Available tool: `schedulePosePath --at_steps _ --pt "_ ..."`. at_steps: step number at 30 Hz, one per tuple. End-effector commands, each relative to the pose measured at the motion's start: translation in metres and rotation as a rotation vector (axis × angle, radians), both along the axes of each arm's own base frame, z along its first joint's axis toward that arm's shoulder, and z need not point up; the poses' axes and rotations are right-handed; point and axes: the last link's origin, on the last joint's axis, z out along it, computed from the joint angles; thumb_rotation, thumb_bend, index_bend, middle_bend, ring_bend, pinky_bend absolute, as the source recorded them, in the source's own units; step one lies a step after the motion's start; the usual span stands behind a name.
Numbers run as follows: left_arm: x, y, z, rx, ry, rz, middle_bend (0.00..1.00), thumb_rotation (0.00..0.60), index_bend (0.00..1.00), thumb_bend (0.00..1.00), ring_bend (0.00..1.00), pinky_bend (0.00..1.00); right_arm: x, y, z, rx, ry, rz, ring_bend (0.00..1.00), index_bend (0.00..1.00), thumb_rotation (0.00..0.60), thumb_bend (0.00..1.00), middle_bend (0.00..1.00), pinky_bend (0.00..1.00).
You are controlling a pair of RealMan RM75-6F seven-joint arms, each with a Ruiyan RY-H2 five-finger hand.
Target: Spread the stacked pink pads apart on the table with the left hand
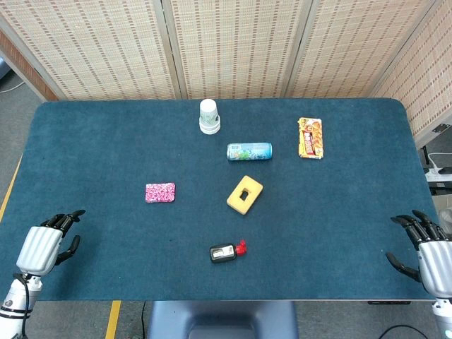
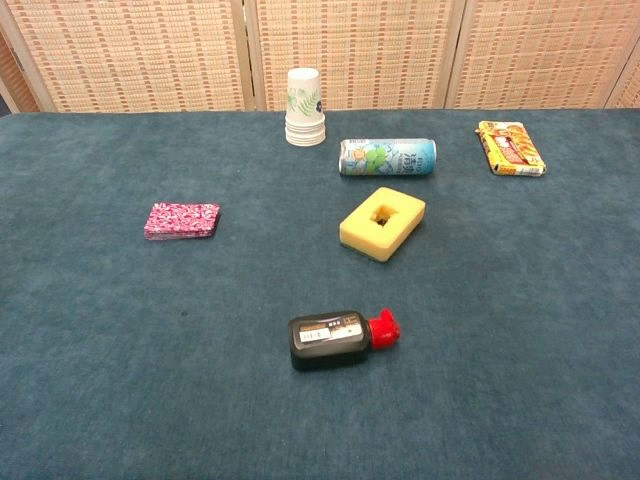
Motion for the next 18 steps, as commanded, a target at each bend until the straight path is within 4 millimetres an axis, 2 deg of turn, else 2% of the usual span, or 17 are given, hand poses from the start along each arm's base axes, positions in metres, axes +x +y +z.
schedulePosePath --at_steps 1,8,12,18 --pt "0.0001 -0.0003 0.0001 -0.001 -0.001 0.0 0.36 0.6 0.21 0.46 0.33 0.58 -0.0001 0.0003 -0.0009 0.003 -0.006 0.003 0.13 0.25 0.6 0.09 0.24 0.28" --pt "-0.0001 -0.0005 0.0 -0.003 -0.003 0.005 0.36 0.6 0.21 0.46 0.33 0.58 0.0006 0.0007 -0.0034 0.015 -0.012 0.008 0.13 0.25 0.6 0.09 0.24 0.28" --pt "0.0017 0.0015 -0.0016 -0.008 -0.006 -0.008 0.36 0.6 0.19 0.42 0.33 0.57 0.0015 0.001 -0.0051 0.028 -0.013 0.012 0.13 0.27 0.6 0.09 0.24 0.28" --pt "0.0045 0.0088 -0.0042 -0.045 -0.055 -0.054 0.52 0.6 0.11 0.4 0.4 0.55 0.001 -0.0026 -0.006 0.038 -0.004 0.007 0.18 0.31 0.6 0.09 0.32 0.3"
